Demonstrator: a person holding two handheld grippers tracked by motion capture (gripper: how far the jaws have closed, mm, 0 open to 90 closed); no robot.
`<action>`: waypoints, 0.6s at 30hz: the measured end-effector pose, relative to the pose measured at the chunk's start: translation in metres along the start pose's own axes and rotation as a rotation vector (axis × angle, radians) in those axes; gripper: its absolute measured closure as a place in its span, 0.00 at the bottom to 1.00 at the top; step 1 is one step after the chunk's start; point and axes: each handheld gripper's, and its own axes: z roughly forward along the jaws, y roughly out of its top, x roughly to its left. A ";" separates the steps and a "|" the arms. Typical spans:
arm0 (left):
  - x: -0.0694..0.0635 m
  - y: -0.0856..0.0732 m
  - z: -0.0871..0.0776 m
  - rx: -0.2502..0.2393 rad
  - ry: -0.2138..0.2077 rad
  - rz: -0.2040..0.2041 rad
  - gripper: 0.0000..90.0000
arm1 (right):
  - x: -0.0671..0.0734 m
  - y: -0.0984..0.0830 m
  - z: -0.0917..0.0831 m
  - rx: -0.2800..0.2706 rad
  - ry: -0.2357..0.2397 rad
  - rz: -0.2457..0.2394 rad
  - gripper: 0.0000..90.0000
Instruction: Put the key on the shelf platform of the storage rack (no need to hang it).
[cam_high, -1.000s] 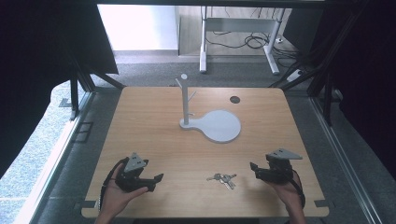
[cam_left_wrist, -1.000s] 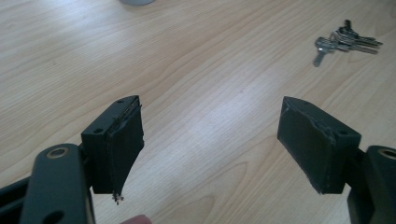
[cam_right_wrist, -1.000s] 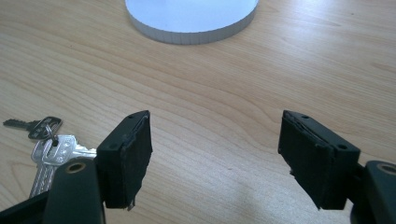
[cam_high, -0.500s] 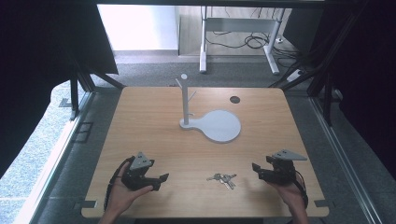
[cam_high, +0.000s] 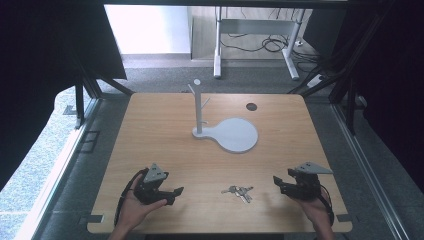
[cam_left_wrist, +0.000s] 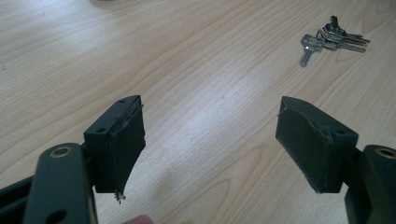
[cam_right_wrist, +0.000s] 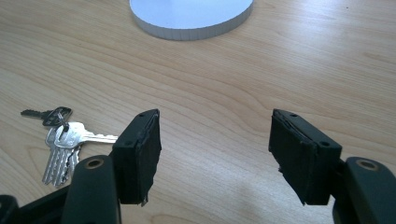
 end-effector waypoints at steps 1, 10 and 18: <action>0.000 0.000 0.000 0.000 0.001 -0.001 0.27 | 0.000 0.000 0.000 0.000 0.000 0.000 0.38; 0.001 -0.001 -0.007 -0.001 0.014 -0.013 0.28 | 0.002 0.008 0.002 0.040 0.034 -0.024 0.41; 0.007 -0.001 -0.016 -0.016 0.014 -0.020 0.28 | 0.012 0.036 -0.007 0.092 0.060 -0.100 0.44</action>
